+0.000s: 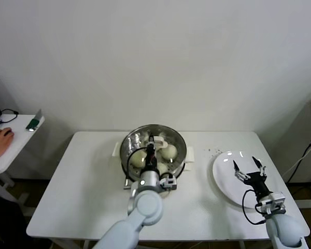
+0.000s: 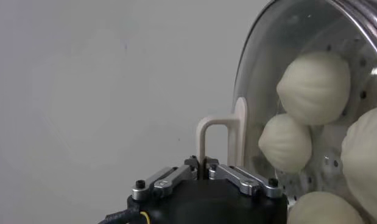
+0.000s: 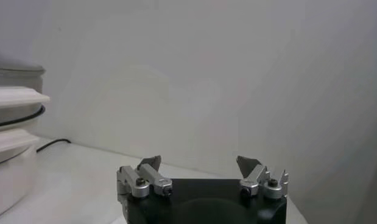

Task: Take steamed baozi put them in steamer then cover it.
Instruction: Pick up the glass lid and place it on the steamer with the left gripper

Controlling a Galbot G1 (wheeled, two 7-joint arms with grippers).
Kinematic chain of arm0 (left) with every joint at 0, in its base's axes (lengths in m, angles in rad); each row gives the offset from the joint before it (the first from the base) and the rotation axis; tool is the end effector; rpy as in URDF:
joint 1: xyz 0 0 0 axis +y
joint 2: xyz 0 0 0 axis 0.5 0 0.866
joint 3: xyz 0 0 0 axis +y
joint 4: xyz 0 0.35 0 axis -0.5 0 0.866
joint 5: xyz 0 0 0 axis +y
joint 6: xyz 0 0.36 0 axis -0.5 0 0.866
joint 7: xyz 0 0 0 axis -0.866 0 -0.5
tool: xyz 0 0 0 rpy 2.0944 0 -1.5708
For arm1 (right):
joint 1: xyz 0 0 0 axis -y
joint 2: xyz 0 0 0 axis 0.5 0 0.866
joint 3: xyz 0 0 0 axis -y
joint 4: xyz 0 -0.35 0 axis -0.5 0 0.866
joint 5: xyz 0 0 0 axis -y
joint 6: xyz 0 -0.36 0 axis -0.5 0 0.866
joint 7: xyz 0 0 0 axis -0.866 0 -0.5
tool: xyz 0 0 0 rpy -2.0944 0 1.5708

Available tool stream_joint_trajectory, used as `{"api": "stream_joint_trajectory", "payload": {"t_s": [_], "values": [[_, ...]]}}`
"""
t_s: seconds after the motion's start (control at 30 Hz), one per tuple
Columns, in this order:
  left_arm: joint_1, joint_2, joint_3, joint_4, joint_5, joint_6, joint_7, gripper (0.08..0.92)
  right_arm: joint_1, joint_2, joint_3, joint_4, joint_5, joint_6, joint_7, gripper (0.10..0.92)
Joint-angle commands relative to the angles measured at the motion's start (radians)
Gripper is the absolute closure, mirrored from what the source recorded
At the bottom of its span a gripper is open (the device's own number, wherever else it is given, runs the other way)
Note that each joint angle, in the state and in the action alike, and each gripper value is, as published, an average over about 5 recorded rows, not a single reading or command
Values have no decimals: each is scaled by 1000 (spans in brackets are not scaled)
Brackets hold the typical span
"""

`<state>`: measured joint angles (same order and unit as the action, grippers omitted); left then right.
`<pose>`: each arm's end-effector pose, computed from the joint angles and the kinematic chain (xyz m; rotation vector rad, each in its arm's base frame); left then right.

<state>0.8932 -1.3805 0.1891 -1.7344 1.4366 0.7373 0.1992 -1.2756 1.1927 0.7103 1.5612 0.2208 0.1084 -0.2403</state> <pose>0.3162 -0.1729 -0.2849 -0.0041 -2.2344 -2.1906 0.2757 -0.1926 -0.3760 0.1321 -3.0324 0.2647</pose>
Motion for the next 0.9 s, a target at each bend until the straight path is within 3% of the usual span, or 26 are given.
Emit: {"api": "stream_joint_trajectory", "payload": {"t_s": [0.03,0.33,0.57,0.9], "values": [[-8,-5,4,14,-11,48,0,858,0,5,2,-3,-7,3,-3,203],[-12,-2,9,17,-24,48,-10,858,-3,8,9,-5,-4,6,-29,203],[-2,43,9,-57,-48,46,13,844,-4,8,22,-2,14,-26,-37,203],[90,126,-17,-270,-95,48,28,574,2,7,26,-9,22,-53,-35,203]]}}
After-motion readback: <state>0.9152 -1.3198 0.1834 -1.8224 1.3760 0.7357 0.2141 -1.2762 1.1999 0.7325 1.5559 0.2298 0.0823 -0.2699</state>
